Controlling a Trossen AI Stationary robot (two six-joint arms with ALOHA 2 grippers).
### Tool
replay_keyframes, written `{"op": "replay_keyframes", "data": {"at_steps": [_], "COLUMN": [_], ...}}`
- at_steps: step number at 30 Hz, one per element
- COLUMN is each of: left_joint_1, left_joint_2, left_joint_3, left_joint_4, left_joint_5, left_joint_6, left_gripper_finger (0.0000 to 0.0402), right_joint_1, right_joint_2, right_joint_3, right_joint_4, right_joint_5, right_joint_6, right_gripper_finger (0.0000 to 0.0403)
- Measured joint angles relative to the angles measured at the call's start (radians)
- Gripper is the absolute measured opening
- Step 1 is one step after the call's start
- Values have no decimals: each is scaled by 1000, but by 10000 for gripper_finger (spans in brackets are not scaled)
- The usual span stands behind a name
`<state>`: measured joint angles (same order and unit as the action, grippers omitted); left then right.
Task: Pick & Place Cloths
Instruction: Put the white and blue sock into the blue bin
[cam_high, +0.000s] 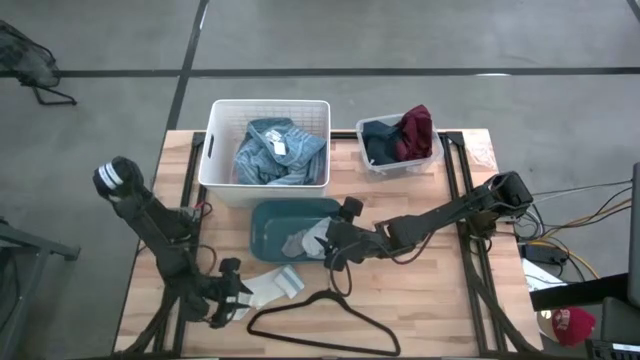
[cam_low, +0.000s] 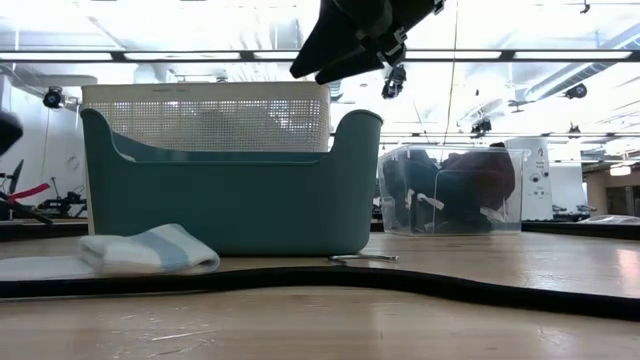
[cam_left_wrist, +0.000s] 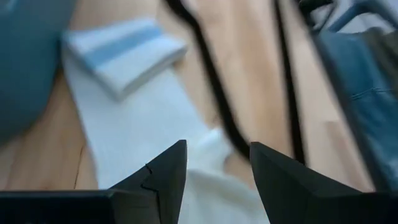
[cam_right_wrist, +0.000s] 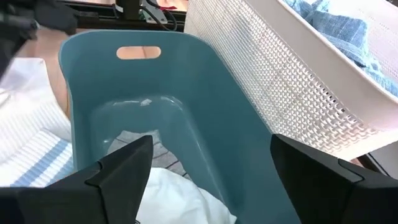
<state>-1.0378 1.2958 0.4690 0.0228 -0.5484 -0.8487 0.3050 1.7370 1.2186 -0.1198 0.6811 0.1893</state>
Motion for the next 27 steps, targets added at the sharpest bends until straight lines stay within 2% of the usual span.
{"op": "replay_keyframes", "data": {"at_steps": [4, 12, 18, 22, 27], "left_joint_1": [1, 2, 2, 2, 5], "left_joint_2": [59, 154, 201, 217, 221], "left_joint_3": [0, 2, 5, 4, 3], "left_joint_4": [-42, -46, -39, -40, -33], "left_joint_5": [0, 1, -19, -34, -35], "left_joint_6": [-109, -232, -243, -254, -249], "left_gripper_finger": [182, 182, 178, 150, 76], "right_joint_1": [0, 3, 3, 2, 3], "right_joint_2": [0, 0, 0, 0, 0], "right_joint_3": [0, 0, 0, 0, 0], "right_joint_4": [0, -1, -1, -2, -1], "right_joint_5": [-1, -2, -2, -2, -2], "right_joint_6": [16, 16, 16, 17, 17], "right_gripper_finger": [327, 328, 313, 298, 280]}}
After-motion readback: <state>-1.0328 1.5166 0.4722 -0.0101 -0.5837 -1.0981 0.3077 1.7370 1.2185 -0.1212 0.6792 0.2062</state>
